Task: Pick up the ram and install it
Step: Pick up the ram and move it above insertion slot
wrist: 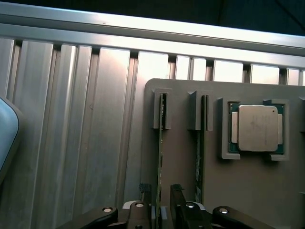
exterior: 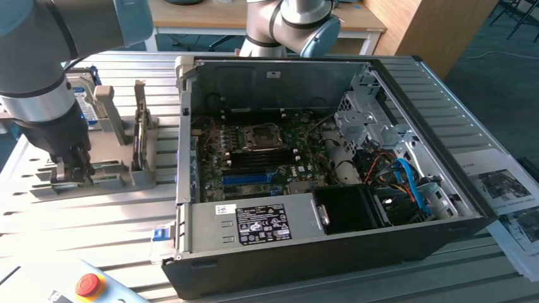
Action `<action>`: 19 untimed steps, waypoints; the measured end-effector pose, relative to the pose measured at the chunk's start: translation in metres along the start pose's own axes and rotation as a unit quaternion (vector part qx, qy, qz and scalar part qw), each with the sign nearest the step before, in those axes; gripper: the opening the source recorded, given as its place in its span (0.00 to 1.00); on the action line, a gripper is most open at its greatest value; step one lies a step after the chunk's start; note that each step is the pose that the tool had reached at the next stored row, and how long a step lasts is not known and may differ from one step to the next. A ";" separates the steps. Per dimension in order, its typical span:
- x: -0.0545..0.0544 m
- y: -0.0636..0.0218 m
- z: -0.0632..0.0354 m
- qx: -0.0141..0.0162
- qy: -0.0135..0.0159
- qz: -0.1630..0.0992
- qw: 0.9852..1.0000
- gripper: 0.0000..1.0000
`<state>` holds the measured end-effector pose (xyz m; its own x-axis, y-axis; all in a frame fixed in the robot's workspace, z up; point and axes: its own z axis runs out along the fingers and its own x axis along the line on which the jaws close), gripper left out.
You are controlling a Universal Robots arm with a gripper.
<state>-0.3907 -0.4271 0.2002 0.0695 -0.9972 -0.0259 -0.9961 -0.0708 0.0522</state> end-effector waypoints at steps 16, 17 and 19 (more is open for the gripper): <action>0.000 0.0000 0.0007 0.000 0.000 0.000 1.000 0.22; 0.000 0.0000 0.0007 0.000 0.000 0.000 1.000 0.22; 0.000 0.0000 0.0007 0.000 0.000 0.000 1.000 0.22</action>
<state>-0.3907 -0.4271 0.1995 0.0695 -0.9972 -0.0260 -0.9961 -0.0708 0.0521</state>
